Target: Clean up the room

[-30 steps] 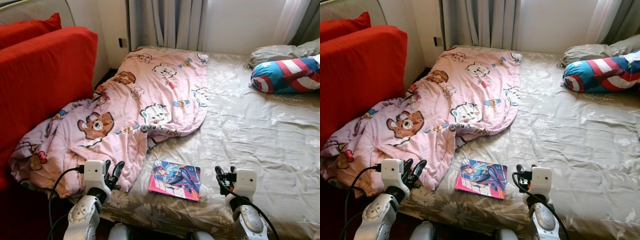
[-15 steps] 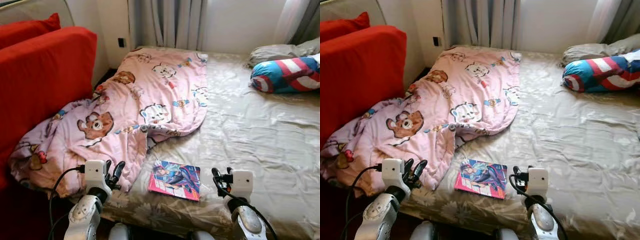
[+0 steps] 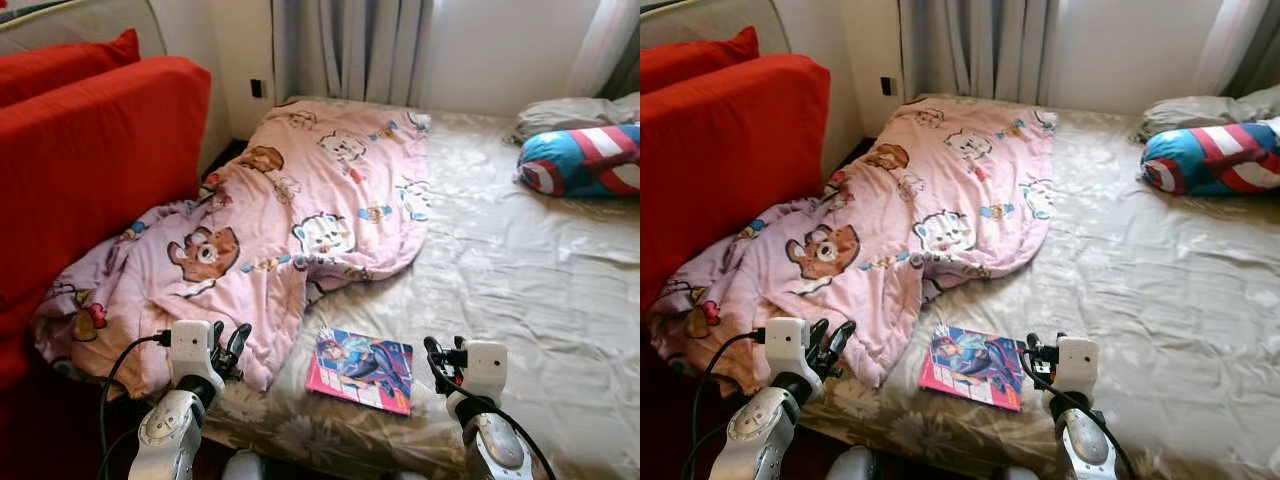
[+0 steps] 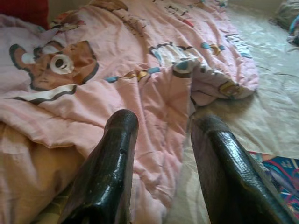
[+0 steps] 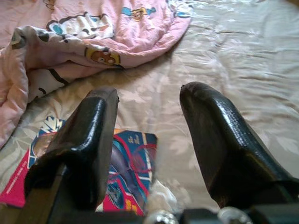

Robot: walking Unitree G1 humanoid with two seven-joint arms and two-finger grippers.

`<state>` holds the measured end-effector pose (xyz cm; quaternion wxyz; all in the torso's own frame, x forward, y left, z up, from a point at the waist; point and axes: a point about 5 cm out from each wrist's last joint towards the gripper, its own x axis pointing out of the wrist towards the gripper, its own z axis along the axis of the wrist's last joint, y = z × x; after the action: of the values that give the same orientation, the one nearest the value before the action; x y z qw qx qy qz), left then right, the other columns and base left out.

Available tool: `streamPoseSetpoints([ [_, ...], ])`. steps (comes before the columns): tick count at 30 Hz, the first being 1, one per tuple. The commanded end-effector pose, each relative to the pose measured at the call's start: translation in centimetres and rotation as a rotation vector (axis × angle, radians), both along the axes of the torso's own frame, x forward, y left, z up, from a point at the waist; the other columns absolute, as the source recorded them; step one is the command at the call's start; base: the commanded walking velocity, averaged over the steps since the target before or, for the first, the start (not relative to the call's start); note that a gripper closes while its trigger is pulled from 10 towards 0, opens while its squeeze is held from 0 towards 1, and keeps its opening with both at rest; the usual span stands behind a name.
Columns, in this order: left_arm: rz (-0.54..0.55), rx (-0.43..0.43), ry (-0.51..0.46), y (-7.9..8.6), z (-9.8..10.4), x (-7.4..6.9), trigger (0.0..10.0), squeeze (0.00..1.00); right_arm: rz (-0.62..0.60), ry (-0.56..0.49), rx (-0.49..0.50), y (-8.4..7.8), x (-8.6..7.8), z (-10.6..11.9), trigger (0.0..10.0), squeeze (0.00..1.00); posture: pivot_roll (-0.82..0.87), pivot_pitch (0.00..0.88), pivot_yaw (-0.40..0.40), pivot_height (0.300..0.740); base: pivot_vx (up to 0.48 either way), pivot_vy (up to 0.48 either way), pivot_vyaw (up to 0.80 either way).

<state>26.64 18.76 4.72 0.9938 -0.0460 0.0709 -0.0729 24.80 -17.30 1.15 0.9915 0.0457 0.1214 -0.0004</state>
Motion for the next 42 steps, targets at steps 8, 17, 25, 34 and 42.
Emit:
streamPoseSetpoints([
  [8, -0.004, -0.009, -0.007, -0.1, 0.2, 0.0, 10.0, 0.0, -0.006, 0.027, 0.003, -0.2, -0.1, -0.4, 10.0, 0.0, -0.04, 0.05, -0.016, 0.636, 0.351, 0.0, 0.0],
  [17, -0.005, -0.011, -0.025, -0.2, 0.7, 0.3, 10.0, 0.0, 0.001, 0.072, -0.026, -0.5, 0.3, -0.9, 10.0, 0.0, -0.04, 0.06, -0.015, 0.636, 0.0, 0.0, 0.0],
  [25, -0.016, -0.01, -0.025, -0.2, 0.9, 0.1, 10.0, 0.0, 0.05, 0.246, -0.214, -2.1, 1.9, -2.1, 10.0, 0.0, -0.02, 0.104, -0.005, 0.636, 0.0, 0.0, 0.0],
  [34, -0.031, 0.005, 0.001, 0.0, 1.0, -1.1, 10.0, 0.0, 0.441, 0.391, -0.596, -1.7, 3.7, -2.2, 10.0, 1.0, 0.02, 0.16, 0.028, 0.636, 0.0, 0.0, 0.0],
  [42, -0.028, 0.03, 0.04, 0.9, 0.9, -2.9, 10.0, 0.0, 0.555, 0.374, -0.732, -2.8, 5.3, -0.4, 10.0, 0.97, 0.05, 0.207, 0.042, 0.636, 0.0, 0.0, 0.0],
])
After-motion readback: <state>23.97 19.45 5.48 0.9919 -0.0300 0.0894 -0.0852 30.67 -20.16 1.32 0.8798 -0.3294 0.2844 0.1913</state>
